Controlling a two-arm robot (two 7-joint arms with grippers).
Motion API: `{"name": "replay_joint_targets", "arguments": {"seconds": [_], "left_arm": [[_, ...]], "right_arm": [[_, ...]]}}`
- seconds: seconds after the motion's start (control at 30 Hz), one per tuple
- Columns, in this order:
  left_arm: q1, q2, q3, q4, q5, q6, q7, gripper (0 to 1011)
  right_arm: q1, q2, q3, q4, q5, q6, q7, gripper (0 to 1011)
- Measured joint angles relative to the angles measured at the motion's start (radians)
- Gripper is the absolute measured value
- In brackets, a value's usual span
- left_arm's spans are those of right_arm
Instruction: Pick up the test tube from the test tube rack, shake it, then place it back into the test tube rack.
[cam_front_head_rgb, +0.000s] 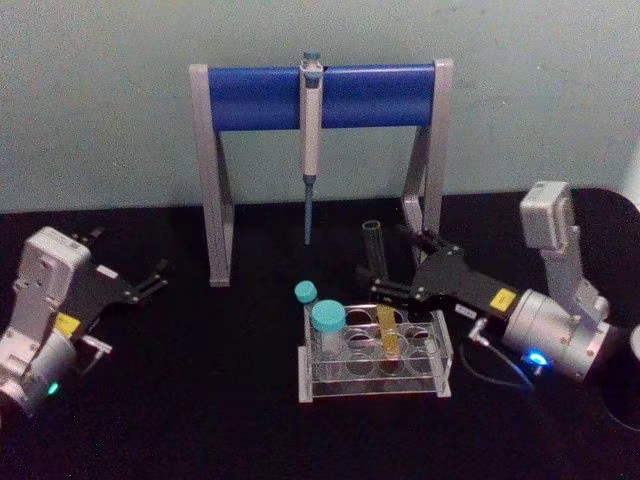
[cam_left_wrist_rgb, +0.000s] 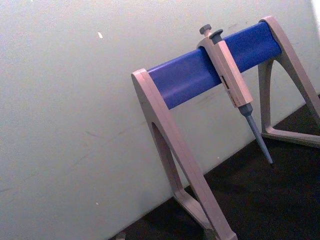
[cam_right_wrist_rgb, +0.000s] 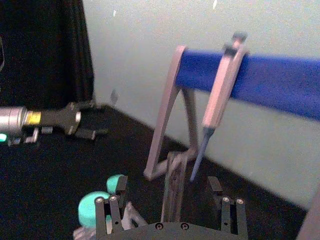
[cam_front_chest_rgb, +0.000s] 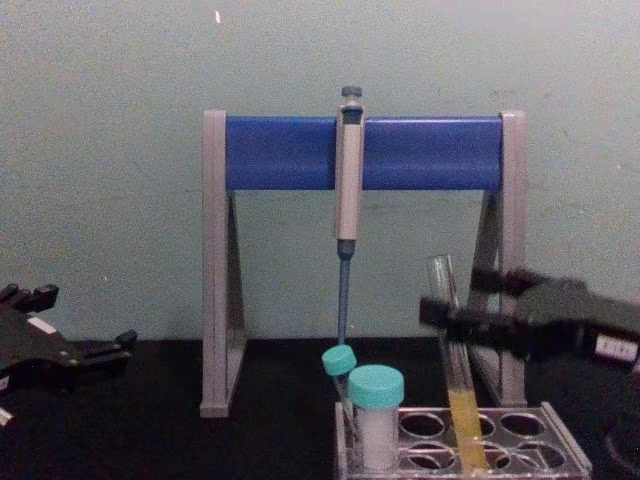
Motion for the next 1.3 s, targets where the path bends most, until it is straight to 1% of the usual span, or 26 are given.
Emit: {"name": "replay_joint_targets", "arguments": {"seconds": [0.1,0.13,0.2,0.23,0.33,0.37,0.43,0.47,0.53,0.57,0.63,0.67,0.8,1.0,1.17,1.3], "left_arm": [[0.000,0.000,0.000,0.000,0.000,0.000,0.000,1001],[0.000,0.000,0.000,0.000,0.000,0.000,0.000,1001],[0.000,0.000,0.000,0.000,0.000,0.000,0.000,1002],[0.000,0.000,0.000,0.000,0.000,0.000,0.000,1001],[0.000,0.000,0.000,0.000,0.000,0.000,0.000,1001],[0.000,0.000,0.000,0.000,0.000,0.000,0.000,1001],[0.000,0.000,0.000,0.000,0.000,0.000,0.000,1001],[0.000,0.000,0.000,0.000,0.000,0.000,0.000,1001],[0.000,0.000,0.000,0.000,0.000,0.000,0.000,1002],[0.000,0.000,0.000,0.000,0.000,0.000,0.000,1001],[0.000,0.000,0.000,0.000,0.000,0.000,0.000,1001],[0.000,0.000,0.000,0.000,0.000,0.000,0.000,1001],[0.000,0.000,0.000,0.000,0.000,0.000,0.000,1001],[0.000,0.000,0.000,0.000,0.000,0.000,0.000,1001],[0.000,0.000,0.000,0.000,0.000,0.000,0.000,1001],[0.000,0.000,0.000,0.000,0.000,0.000,0.000,1001]], "right_arm": [[-0.028,0.000,0.033,-0.045,0.010,-0.031,-0.030,1000],[-0.047,-0.001,0.053,-0.072,0.012,-0.044,-0.057,1000],[-0.067,-0.002,0.074,-0.101,0.009,-0.052,-0.098,1000],[-0.090,-0.005,0.099,-0.133,-0.004,-0.053,-0.146,1000],[-0.118,-0.009,0.125,-0.171,-0.032,-0.044,-0.223,1000],[-0.135,-0.012,0.142,-0.194,-0.056,-0.028,-0.276,1000],[-0.151,-0.018,0.157,-0.211,-0.076,-0.009,-0.326,1000],[-0.163,-0.024,0.169,-0.220,-0.090,0.012,-0.364,1000],[-0.173,-0.031,0.179,-0.225,-0.103,0.037,-0.401,1000],[-0.180,-0.038,0.185,-0.226,-0.117,0.067,-0.433,1000],[-0.185,-0.044,0.190,-0.224,-0.127,0.094,-0.458,1000],[-0.189,-0.051,0.194,-0.218,-0.135,0.116,-0.475,1000],[-0.194,-0.064,0.198,-0.198,-0.147,0.164,-0.498,1000],[-0.200,-0.080,0.202,-0.173,-0.160,0.211,-0.505,1000],[-0.198,-0.088,0.206,-0.159,-0.166,0.226,-0.495,1000],[-0.198,-0.088,0.206,-0.158,-0.167,0.227,-0.494,1000]]}}
